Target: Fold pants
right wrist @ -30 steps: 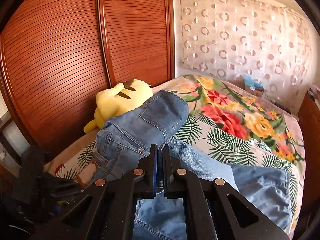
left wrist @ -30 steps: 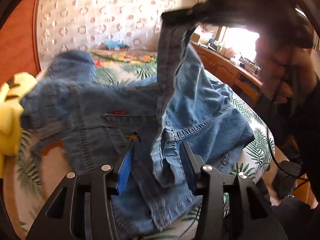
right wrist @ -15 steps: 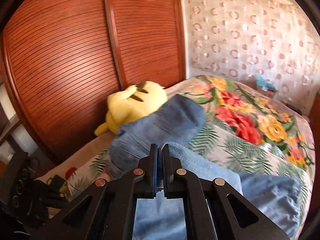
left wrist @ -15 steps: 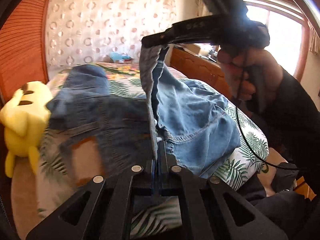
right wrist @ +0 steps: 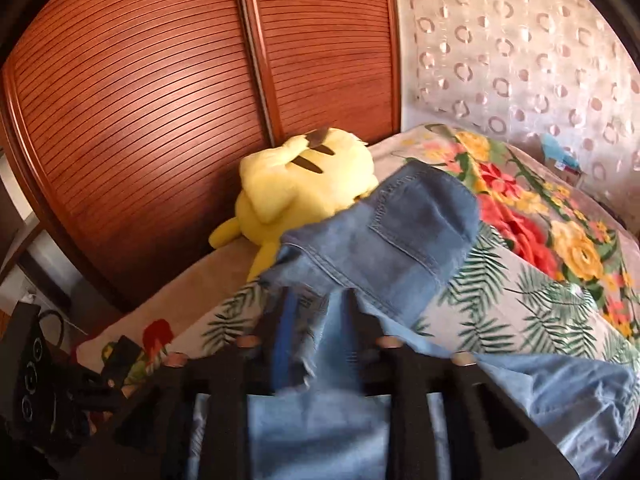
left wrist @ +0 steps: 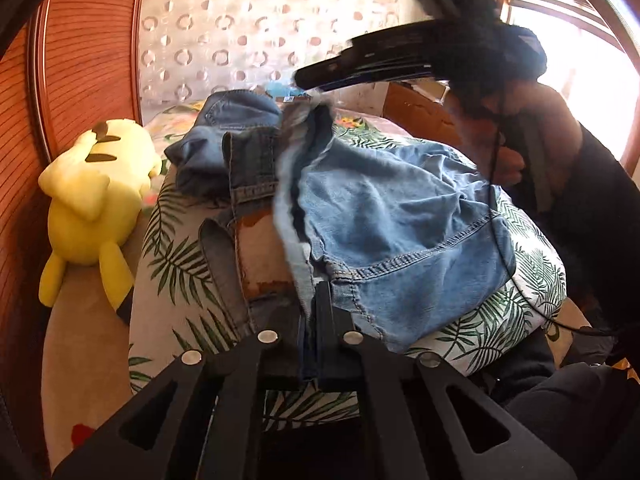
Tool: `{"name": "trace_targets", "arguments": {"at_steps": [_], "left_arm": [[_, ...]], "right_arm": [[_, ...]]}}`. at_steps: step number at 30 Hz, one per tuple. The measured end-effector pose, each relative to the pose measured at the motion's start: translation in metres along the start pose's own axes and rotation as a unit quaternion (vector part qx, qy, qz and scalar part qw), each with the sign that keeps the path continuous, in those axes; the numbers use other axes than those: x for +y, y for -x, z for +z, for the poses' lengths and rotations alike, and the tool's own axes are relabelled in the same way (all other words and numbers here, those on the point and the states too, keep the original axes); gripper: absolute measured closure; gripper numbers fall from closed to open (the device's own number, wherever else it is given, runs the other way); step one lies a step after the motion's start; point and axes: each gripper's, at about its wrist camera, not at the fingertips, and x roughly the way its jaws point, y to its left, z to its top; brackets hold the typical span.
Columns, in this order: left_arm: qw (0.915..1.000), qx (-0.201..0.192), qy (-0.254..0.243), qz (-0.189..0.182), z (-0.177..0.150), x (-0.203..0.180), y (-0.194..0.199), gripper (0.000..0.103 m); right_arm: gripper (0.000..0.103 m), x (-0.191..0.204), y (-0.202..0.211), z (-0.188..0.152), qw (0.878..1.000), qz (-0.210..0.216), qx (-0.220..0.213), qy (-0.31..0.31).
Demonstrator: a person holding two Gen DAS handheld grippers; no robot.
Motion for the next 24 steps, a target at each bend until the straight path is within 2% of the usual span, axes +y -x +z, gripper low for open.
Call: {"name": "trace_targets", "arguments": {"at_steps": [4, 7, 8, 9, 11, 14, 17, 20, 24], "left_arm": [[0.9999, 0.0, 0.002, 0.011, 0.005, 0.003, -0.001, 0.092], [0.9995, -0.006, -0.003, 0.031, 0.01, 0.003, 0.003, 0.074], [0.9994, -0.009, -0.003, 0.034, 0.011, 0.003, 0.005, 0.06], [0.9993, -0.015, -0.002, 0.035, 0.014, 0.004, 0.007, 0.054], [0.9992, -0.02, -0.002, 0.035, 0.016, 0.004, 0.009, 0.048], [0.9987, -0.032, -0.005, 0.04, 0.018, 0.0, 0.01, 0.048], [0.9992, -0.029, -0.009, 0.026, 0.017, -0.007, 0.006, 0.048], [0.9995, -0.012, -0.021, 0.021, 0.013, -0.015, -0.005, 0.061], [0.9992, 0.016, -0.023, 0.03, 0.007, -0.017, -0.022, 0.063]], "right_arm": [[0.063, -0.023, 0.022, -0.01, 1.0, -0.019, -0.011, -0.017], [0.063, -0.043, 0.04, -0.027, 0.998, -0.038, -0.018, -0.036], [0.063, -0.052, 0.047, -0.035, 0.998, -0.044, -0.019, -0.043], [0.063, -0.057, 0.054, -0.044, 0.997, -0.051, -0.019, -0.049], [0.063, -0.066, 0.065, -0.062, 0.996, -0.07, -0.017, -0.054], [0.063, -0.077, 0.08, -0.089, 0.994, -0.09, -0.014, -0.067], [0.063, -0.084, 0.089, -0.117, 0.991, -0.107, -0.009, -0.083], [0.063, -0.075, 0.109, -0.138, 0.988, -0.119, -0.008, -0.093], [0.063, -0.071, 0.123, -0.162, 0.987, -0.121, -0.009, -0.108]]}}
